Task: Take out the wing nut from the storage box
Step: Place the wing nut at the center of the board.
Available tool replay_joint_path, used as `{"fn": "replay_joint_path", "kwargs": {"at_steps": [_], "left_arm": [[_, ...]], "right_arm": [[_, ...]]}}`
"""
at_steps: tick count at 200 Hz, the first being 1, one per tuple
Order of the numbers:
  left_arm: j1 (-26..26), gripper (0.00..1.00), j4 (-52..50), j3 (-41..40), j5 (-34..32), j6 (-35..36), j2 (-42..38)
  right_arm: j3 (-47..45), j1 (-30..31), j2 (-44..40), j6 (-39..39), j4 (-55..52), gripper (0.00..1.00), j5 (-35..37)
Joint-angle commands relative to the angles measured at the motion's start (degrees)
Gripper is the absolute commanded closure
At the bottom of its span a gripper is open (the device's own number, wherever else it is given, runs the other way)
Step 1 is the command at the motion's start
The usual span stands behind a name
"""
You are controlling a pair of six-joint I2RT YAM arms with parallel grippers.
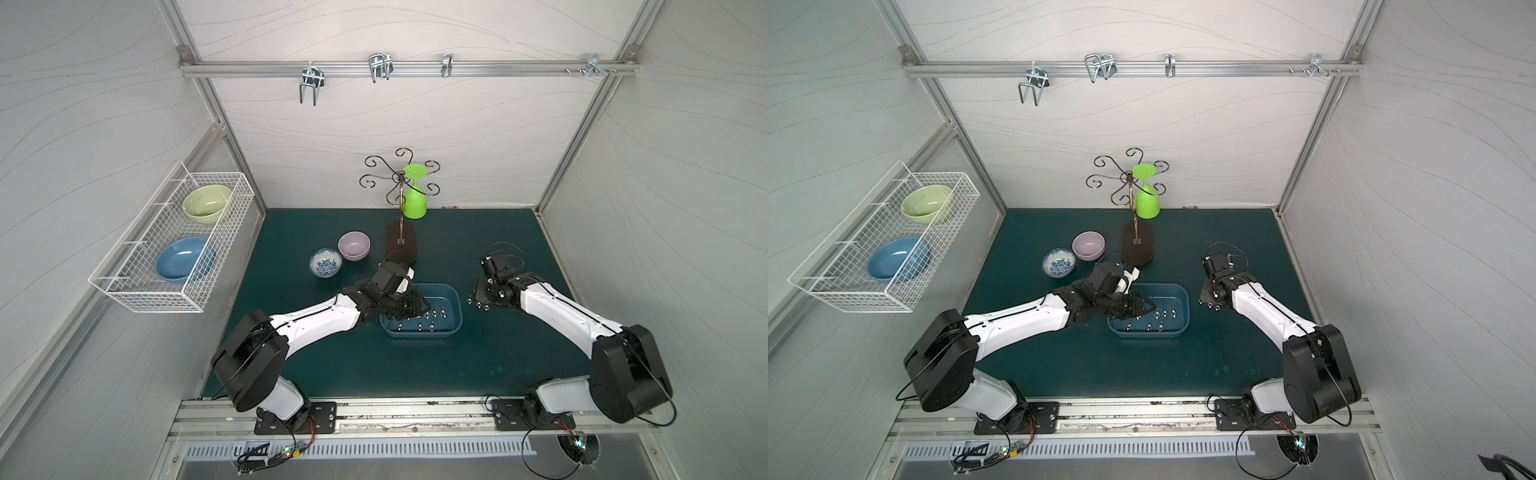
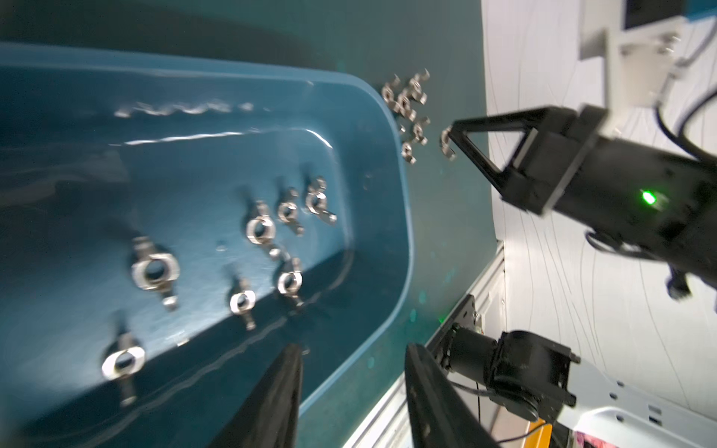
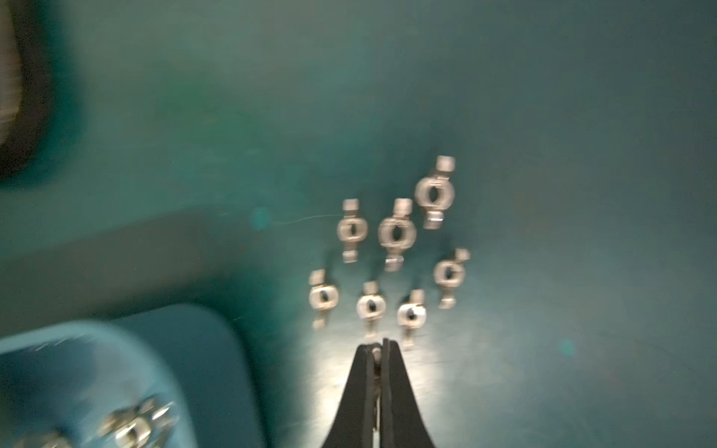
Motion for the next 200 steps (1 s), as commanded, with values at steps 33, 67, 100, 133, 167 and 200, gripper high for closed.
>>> {"fn": "replay_joint_path", "kwargs": {"at_steps": [33, 67, 100, 133, 167, 200], "left_arm": [[-1.73, 0.53, 1.12, 4.65, 2.68, 2.04, 3.09], [-1.68, 0.53, 0.44, 4.74, 2.45, 2.69, 3.43], [-1.70, 0.53, 0.45, 4.76, 2.50, 2.72, 3.70], [-1.73, 0.53, 0.53, 4.82, 2.59, 2.76, 4.10], [-1.75, 0.53, 0.19, 4.83, 2.74, 2.93, 4.11], [-1.74, 0.53, -0.12, 4.56, 2.47, 3.11, 3.72]], "right_arm": [[-5.26, -3.32, -1.26, 0.51, -0.81, 1.00, 1.39], [-6.53, -5.61, 0.58, 0.00, 0.52, 1.00, 0.30], [-6.55, -6.74, 1.35, -0.18, 1.29, 1.00, -1.26], [-6.35, -7.97, 3.01, -0.39, 2.34, 1.00, -3.29], [-5.58, -8.44, 5.18, -0.47, 2.73, 1.00, -4.25], [-5.50, -8.38, 5.66, -0.39, 3.06, 1.00, -4.48]]}}
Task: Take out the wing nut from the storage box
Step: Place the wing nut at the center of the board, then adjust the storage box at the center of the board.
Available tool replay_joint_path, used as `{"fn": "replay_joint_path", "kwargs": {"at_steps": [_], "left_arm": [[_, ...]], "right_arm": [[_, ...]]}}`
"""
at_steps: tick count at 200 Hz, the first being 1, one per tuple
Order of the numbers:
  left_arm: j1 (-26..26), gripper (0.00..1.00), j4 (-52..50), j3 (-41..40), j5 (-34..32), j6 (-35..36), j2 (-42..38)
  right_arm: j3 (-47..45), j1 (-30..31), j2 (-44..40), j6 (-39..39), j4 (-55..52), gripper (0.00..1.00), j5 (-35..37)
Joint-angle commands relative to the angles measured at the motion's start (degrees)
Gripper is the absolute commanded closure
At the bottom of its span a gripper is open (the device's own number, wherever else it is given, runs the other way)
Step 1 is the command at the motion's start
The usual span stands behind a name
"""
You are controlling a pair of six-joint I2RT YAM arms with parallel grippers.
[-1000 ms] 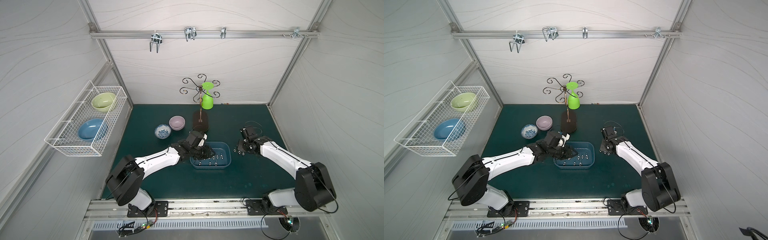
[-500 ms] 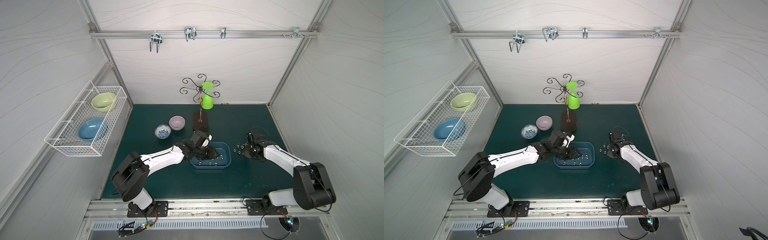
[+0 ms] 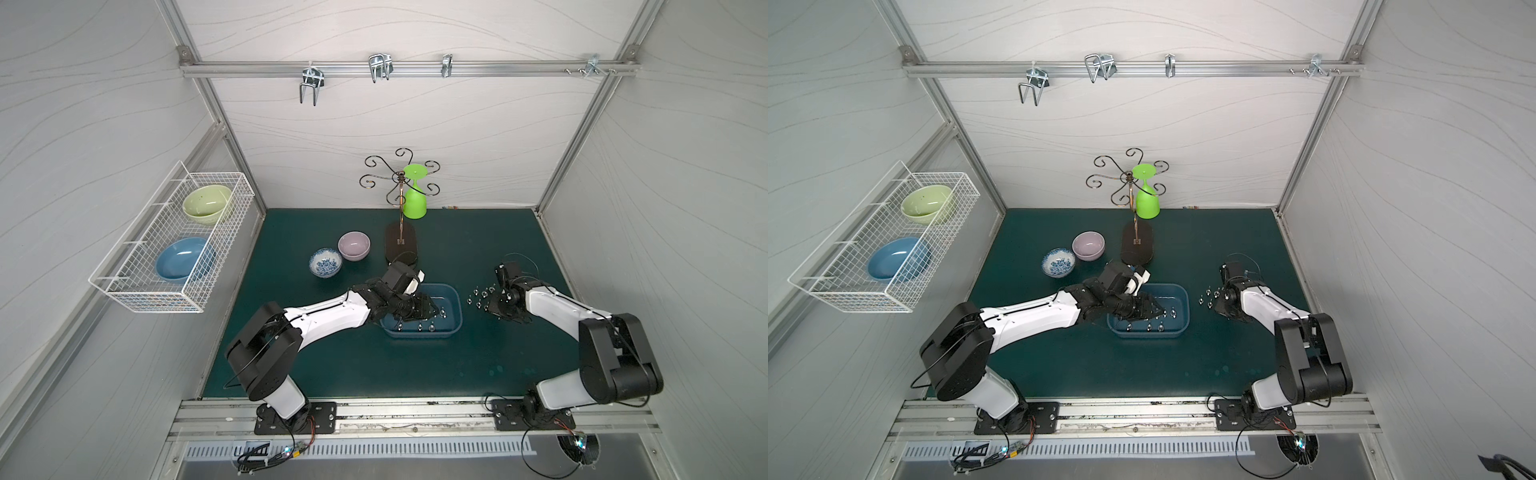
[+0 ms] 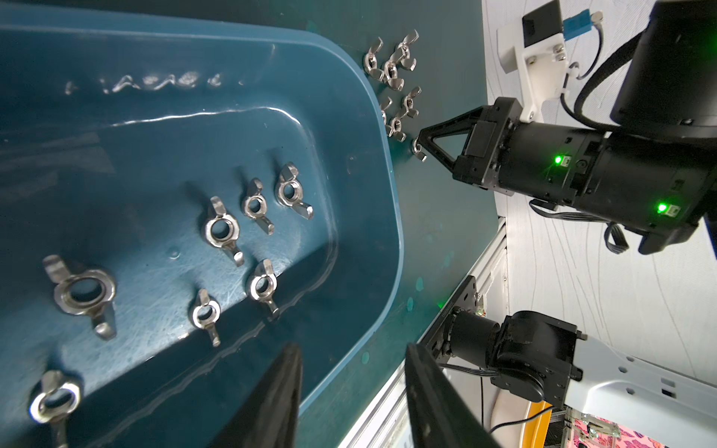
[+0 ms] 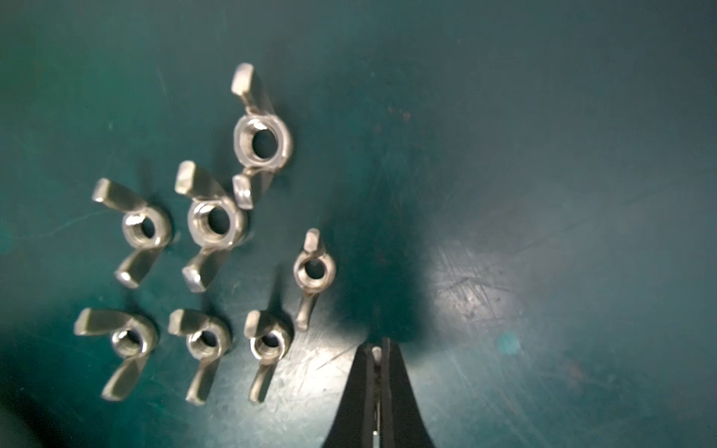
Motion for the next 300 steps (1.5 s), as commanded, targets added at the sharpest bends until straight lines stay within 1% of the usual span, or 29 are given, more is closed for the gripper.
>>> {"fn": "replay_joint_path", "kwargs": {"at_steps": [1, 29, 45, 72, 106, 143, 177, 194, 210, 224, 236, 243, 249, 252, 258, 274, 300], "left_arm": [[-0.25, 0.53, 0.29, 2.20, 0.57, 1.25, 0.22], [-0.29, 0.53, 0.13, 2.16, 0.58, 1.34, 0.36], [-0.28, 0.52, 0.05, 2.00, 0.47, 1.34, 0.21], [-0.21, 0.53, -0.13, 1.90, 0.44, 1.42, 0.15], [-0.26, 0.53, -0.17, 1.96, 0.32, 1.44, 0.21], [-0.22, 0.53, -0.56, 1.98, 0.05, 1.54, -0.04], [-0.14, 0.53, -1.35, 2.09, -0.43, 1.91, -0.34], [0.11, 0.53, -2.38, 1.96, -2.22, 2.38, -1.47], [1.72, 0.53, -2.48, 1.01, -3.32, 2.49, -3.24], [4.31, 0.54, -2.80, 0.12, -3.64, 2.27, -4.95], [7.01, 0.62, -2.85, -0.93, -4.58, 2.00, -6.61], [8.63, 0.76, -3.09, -1.62, -5.66, 1.97, -7.77], [10.15, 0.89, -3.27, -2.07, -6.60, 1.96, -8.68], [10.87, 0.94, -3.29, -2.33, -6.99, 1.98, -9.09], [12.24, 1.00, -3.27, -2.70, -8.00, 1.96, -9.84], [14.68, 1.00, -3.68, -2.09, -9.97, 3.46, -10.52], [15.17, 1.00, -7.60, 4.56, -12.48, 8.63, -6.76]], "right_arm": [[0.56, -0.28, 1.10, -0.48, 0.55, 1.00, -1.21], [0.78, -0.40, 1.87, -0.61, 0.55, 1.00, -1.56], [0.76, -0.34, 1.68, -0.70, 0.59, 0.95, -1.57], [0.76, -0.38, 0.68, -0.88, 0.11, 0.91, -1.38], [0.69, -0.35, -0.88, -1.13, -0.46, 0.89, -1.31], [0.60, -0.34, -2.93, -1.39, -0.97, 0.84, -0.92], [0.97, -0.38, -3.66, -1.59, -1.53, 0.82, -1.05], [1.10, -0.28, -5.75, -2.07, -1.86, 0.82, -0.94], [2.15, 1.18, -8.04, -2.40, -2.55, 0.82, -1.30], [3.90, 4.09, -9.21, -3.02, -3.08, 0.87, -1.38], [5.60, 7.07, -9.32, -2.88, -2.97, 0.95, -2.05], [6.70, 8.76, -8.72, -2.68, -2.80, 1.00, -2.87], [7.54, 9.99, -8.11, -2.51, -2.83, 1.00, -3.34], [8.14, 10.76, -7.71, -2.42, -2.99, 1.00, -3.34], [9.14, 12.26, -6.84, -2.37, -3.32, 1.00, -3.25], [10.77, 16.15, -5.51, -2.46, -4.26, 1.00, -2.24], [9.25, 20.25, -9.38, -1.54, -6.28, 1.00, -2.05]]}}
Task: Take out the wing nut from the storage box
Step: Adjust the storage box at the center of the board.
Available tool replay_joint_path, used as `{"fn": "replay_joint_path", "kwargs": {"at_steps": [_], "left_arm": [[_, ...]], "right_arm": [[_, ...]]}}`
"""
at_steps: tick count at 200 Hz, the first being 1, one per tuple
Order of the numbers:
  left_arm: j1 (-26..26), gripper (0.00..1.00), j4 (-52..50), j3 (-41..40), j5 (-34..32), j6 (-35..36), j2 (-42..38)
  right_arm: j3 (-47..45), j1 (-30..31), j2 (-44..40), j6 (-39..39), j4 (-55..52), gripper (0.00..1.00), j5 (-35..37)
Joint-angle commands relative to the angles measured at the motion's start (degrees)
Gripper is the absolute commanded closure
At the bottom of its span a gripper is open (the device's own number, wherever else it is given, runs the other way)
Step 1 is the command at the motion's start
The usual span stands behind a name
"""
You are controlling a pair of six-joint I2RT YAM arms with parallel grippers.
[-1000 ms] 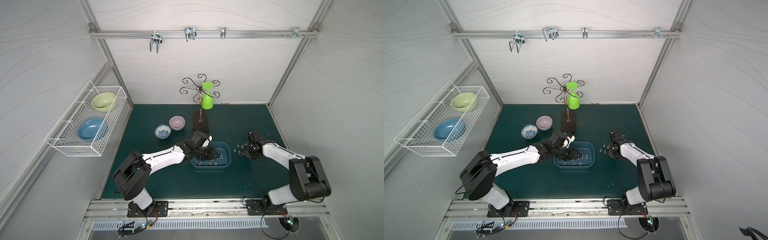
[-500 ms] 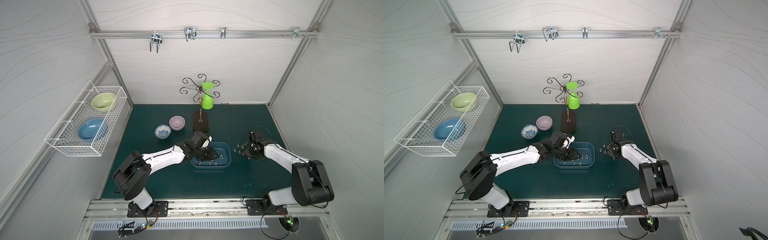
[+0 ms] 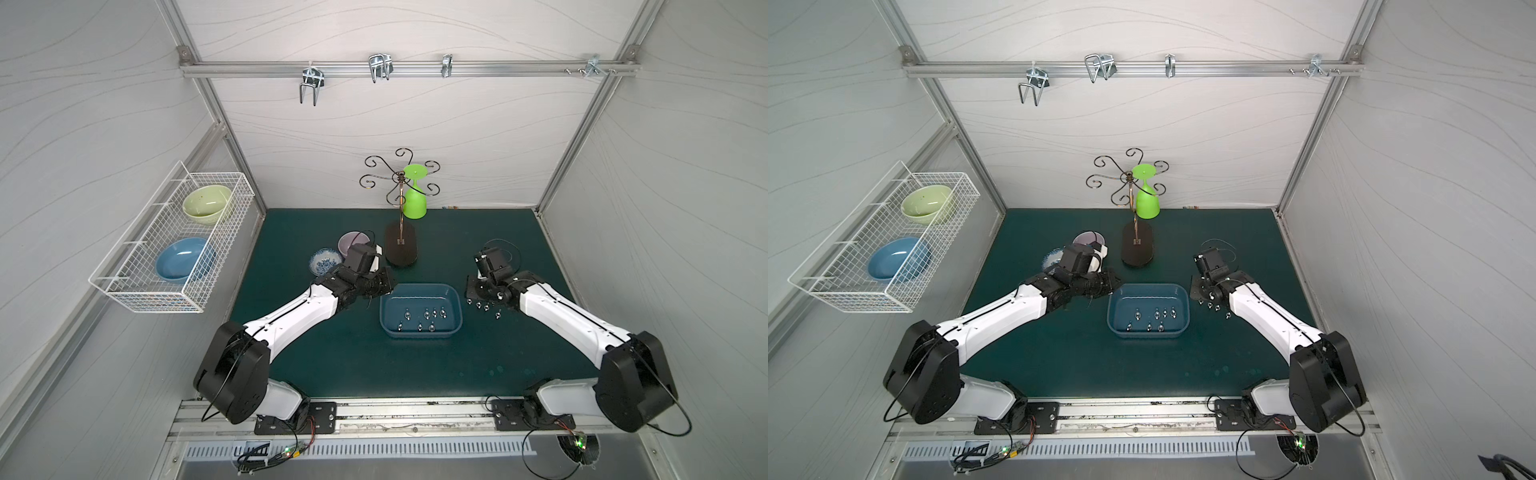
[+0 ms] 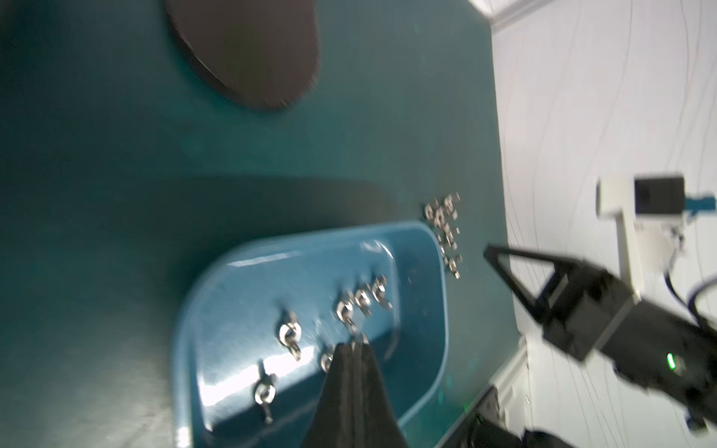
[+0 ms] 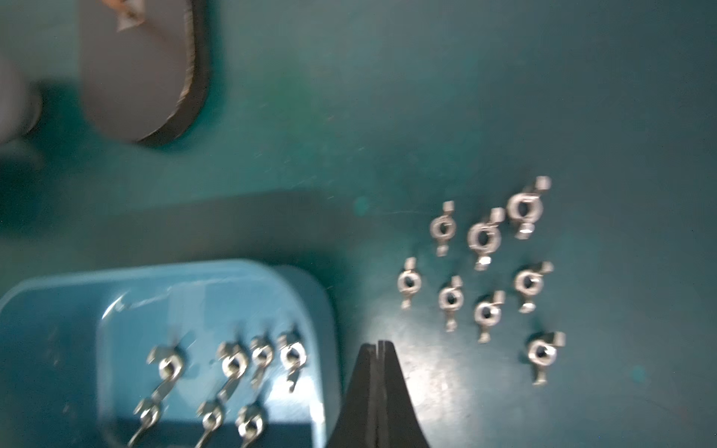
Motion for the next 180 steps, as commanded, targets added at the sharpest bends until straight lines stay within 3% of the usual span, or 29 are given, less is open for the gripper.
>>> {"fn": "replay_joint_path", "kwargs": {"at_steps": [1, 55, 105, 180], "left_arm": [[-0.17, 1.00, -2.77, 6.25, -3.67, 5.46, 3.09], [-0.17, 1.00, -9.87, 19.68, -7.06, 12.40, 19.36], [-0.26, 1.00, -4.55, 16.71, -9.32, 9.75, 23.74], [-0.18, 1.00, -0.90, 13.69, -8.36, 9.36, 25.61]], "right_arm": [[-1.06, 3.05, -2.79, 0.65, -4.19, 1.00, 0.02], [-7.82, 14.60, -15.07, 6.38, -14.74, 1.00, 2.18], [-15.39, 20.06, -26.45, 12.30, -18.90, 1.00, -1.00], [-20.09, 21.66, -19.22, 13.98, -7.33, 1.00, -4.06]]}}
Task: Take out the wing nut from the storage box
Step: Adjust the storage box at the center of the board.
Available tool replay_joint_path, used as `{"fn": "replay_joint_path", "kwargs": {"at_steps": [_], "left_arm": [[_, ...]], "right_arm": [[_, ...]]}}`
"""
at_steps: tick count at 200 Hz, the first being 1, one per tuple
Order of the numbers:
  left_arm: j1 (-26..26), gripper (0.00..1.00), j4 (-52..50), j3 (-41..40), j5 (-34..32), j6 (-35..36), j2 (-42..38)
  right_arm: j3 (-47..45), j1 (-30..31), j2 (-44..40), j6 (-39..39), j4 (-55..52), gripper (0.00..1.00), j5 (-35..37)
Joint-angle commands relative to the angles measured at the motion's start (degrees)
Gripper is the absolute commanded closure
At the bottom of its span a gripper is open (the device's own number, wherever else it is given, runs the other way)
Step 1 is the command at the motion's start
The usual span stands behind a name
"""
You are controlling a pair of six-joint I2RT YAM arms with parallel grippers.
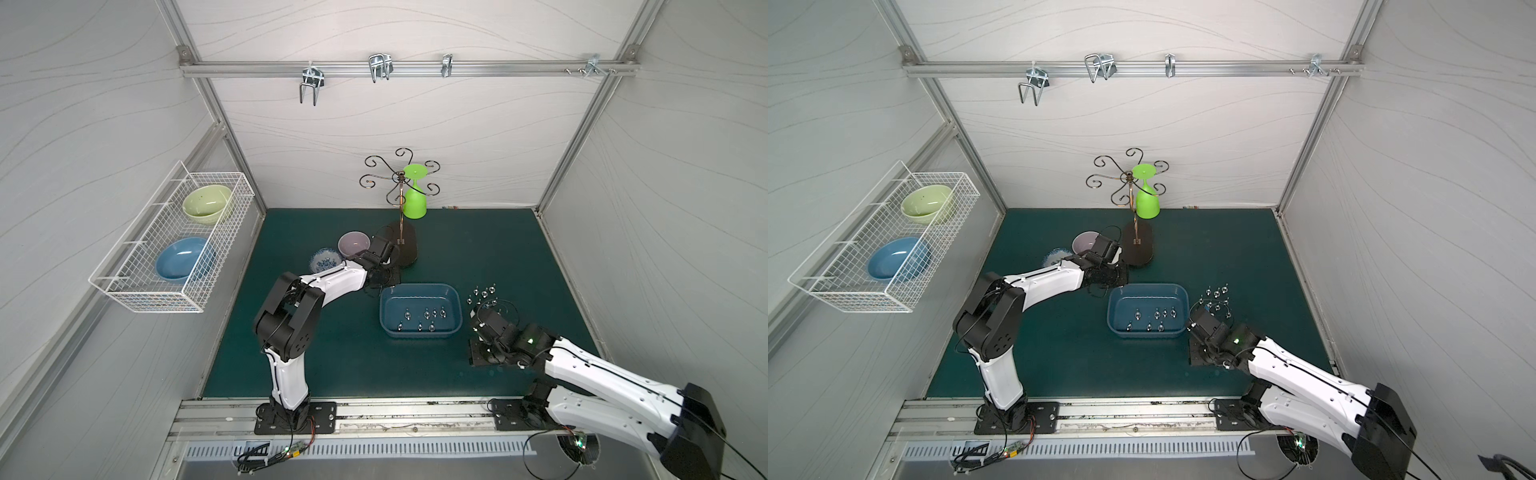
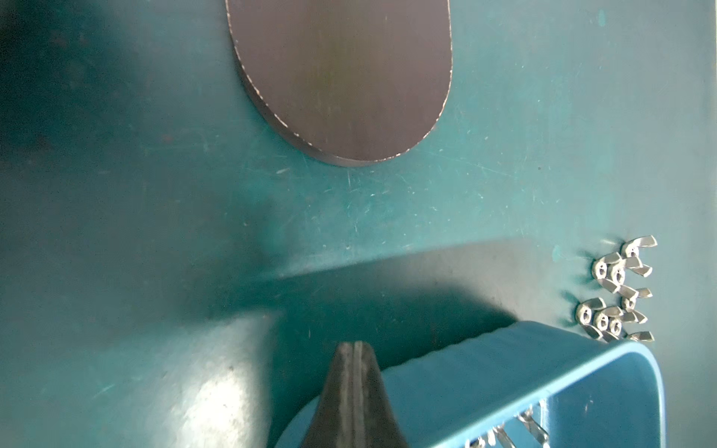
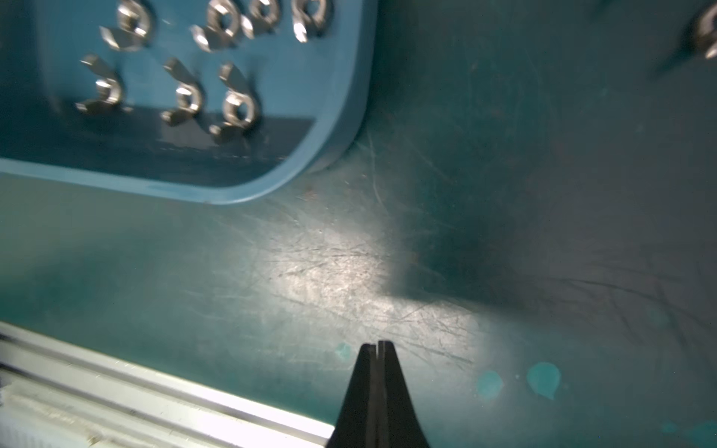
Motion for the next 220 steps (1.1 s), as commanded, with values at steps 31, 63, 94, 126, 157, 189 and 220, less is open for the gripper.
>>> {"fn": "replay_joint_path", "kwargs": {"at_steps": [31, 63, 94, 126, 157, 189, 220], "left_arm": [[-0.33, 1.00, 1.83, -2.58, -0.44, -0.39, -0.28], [-0.33, 1.00, 2.63, -5.69, -0.29, -0.91, -2.19], [-0.30, 1.00, 3.36, -9.40, -0.39, -1.58, -4.20], [-0.33, 1.00, 3.76, -12.99, -0.44, -2.15, -7.07], [-0.33, 1.00, 4.94, -17.15, 0.51, -3.68, -9.97], [-0.54, 1.00, 6.21, -21.00, 1.72, -4.91, -13.48], [-2.43, 1.00, 7.47, -23.18, 1.54, -4.66, -14.18]], "right_arm": [[3.32, -0.49, 9.58, -2.01, 6.56, 1.00, 3.92], [4.28, -4.44, 11.27, -3.52, 11.16, 1.00, 0.54], [5.04, -6.05, 14.43, -4.39, 14.03, 1.00, -2.18], [4.08, -6.45, 15.42, -3.81, 16.31, 1.00, -2.47], [5.13, -8.01, 17.27, -5.53, 16.91, 1.00, -2.29], [7.15, -11.24, 19.37, -7.84, 16.83, 1.00, -2.21], [8.30, -14.94, 20.88, -9.90, 17.81, 1.00, -3.36]]}}
